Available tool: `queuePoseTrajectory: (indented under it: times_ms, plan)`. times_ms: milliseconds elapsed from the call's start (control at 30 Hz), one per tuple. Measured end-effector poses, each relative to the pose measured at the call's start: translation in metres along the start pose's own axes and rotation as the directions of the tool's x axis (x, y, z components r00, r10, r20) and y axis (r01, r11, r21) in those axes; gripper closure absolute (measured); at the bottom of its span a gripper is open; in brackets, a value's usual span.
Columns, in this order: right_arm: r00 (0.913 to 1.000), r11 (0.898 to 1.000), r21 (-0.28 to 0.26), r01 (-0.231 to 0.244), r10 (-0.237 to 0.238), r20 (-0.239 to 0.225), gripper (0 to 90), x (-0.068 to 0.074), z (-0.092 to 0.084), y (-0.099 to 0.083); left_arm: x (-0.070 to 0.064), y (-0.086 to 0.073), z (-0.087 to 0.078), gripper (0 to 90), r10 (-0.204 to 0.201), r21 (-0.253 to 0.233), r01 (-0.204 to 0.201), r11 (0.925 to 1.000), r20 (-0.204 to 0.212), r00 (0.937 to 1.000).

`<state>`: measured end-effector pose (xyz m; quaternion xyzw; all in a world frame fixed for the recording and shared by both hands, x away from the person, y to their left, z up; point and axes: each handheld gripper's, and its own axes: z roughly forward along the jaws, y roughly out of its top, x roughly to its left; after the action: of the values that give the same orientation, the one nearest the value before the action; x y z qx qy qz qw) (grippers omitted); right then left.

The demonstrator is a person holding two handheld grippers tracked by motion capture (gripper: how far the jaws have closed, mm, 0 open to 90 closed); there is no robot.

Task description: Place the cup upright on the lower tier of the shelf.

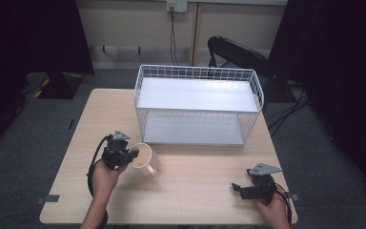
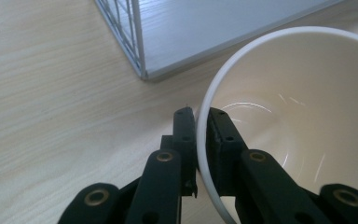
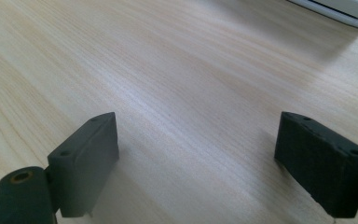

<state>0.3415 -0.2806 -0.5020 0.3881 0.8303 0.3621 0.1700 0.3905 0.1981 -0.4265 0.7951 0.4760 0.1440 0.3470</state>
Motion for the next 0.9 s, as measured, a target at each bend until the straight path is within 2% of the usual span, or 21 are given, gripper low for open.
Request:
queuePoseTrajectory:
  times_ms: [33, 200, 467, 900]
  plan:
    - [1.0, 1.0, 0.0, 0.0, 0.0, 0.0, 12.7, 0.0, 0.0, 0.0, -0.004, 0.004, 0.002, 83.1, 0.01, 0.001, -0.01, 0.9999, -0.008, 0.9999]
    - [1.0, 1.0, 0.0, 0.0, 0.0, 0.0, 12.7, 0.0, 0.0, 0.0, -0.011, 0.012, 0.007, 83.1, 0.008, -0.003, -0.008, 1.0, -0.005, 1.0]
    - [1.0, 1.0, 0.0, 0.0, 0.0, 0.0, 12.7, 0.0, 0.0, 0.0, -0.022, 0.024, 0.02, 83.2, 0.015, 0.004, -0.015, 0.9999, 0.016, 0.9998]
    - [1.0, 1.0, 0.0, 0.0, 0.0, 0.0, 12.7, 0.0, 0.0, 0.0, -0.041, 0.039, 0.037, 83.2, 0.024, -0.04, -0.025, 0.9989, -0.008, 0.9997]
